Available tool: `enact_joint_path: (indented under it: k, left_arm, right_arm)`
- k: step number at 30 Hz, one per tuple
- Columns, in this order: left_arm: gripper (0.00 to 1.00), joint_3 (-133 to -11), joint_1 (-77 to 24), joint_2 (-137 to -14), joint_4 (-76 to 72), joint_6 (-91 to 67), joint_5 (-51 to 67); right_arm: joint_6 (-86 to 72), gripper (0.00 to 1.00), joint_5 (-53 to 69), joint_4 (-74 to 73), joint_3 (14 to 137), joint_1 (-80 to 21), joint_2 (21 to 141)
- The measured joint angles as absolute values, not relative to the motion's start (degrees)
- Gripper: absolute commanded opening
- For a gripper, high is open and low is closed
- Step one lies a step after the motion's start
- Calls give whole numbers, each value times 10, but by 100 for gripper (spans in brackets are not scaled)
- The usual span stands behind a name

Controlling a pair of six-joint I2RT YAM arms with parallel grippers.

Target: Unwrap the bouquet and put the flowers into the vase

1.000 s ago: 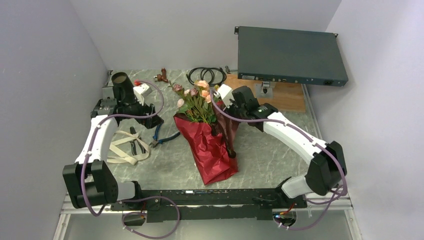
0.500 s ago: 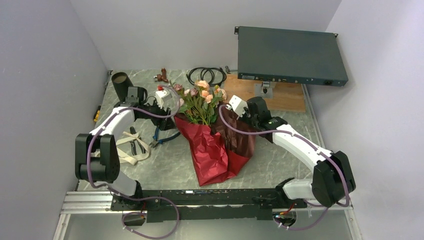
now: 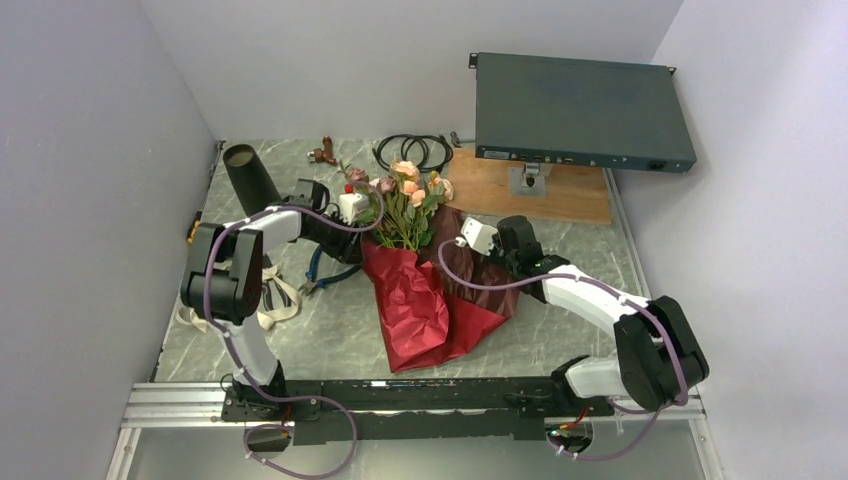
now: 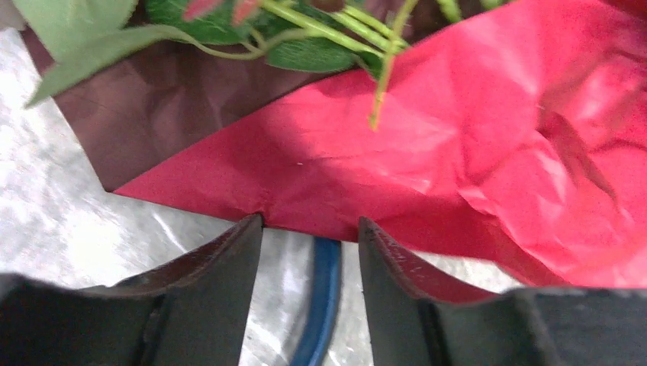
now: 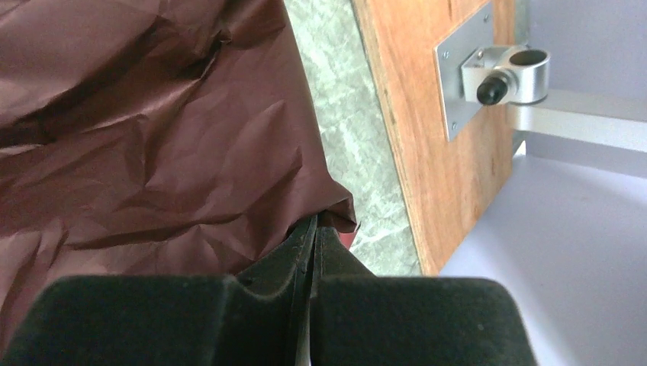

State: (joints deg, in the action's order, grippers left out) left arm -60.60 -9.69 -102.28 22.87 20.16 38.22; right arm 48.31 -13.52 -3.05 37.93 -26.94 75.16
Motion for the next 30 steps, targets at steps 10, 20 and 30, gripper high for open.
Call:
enact_joint_path:
  k: [10, 20, 30]
  left_arm:
    - [25, -733, -99, -1127, 234, 145, 305]
    - [28, -784, -99, -1161, 239, 123, 286]
    - [82, -767, -99, -1087, 251, 137, 353]
  right_arm:
    - [551, 0, -154, 66, 331, -207, 781]
    - [590, 30, -159, 108, 331, -148, 804]
    - [603, 87, -142, 73, 331, -146, 765]
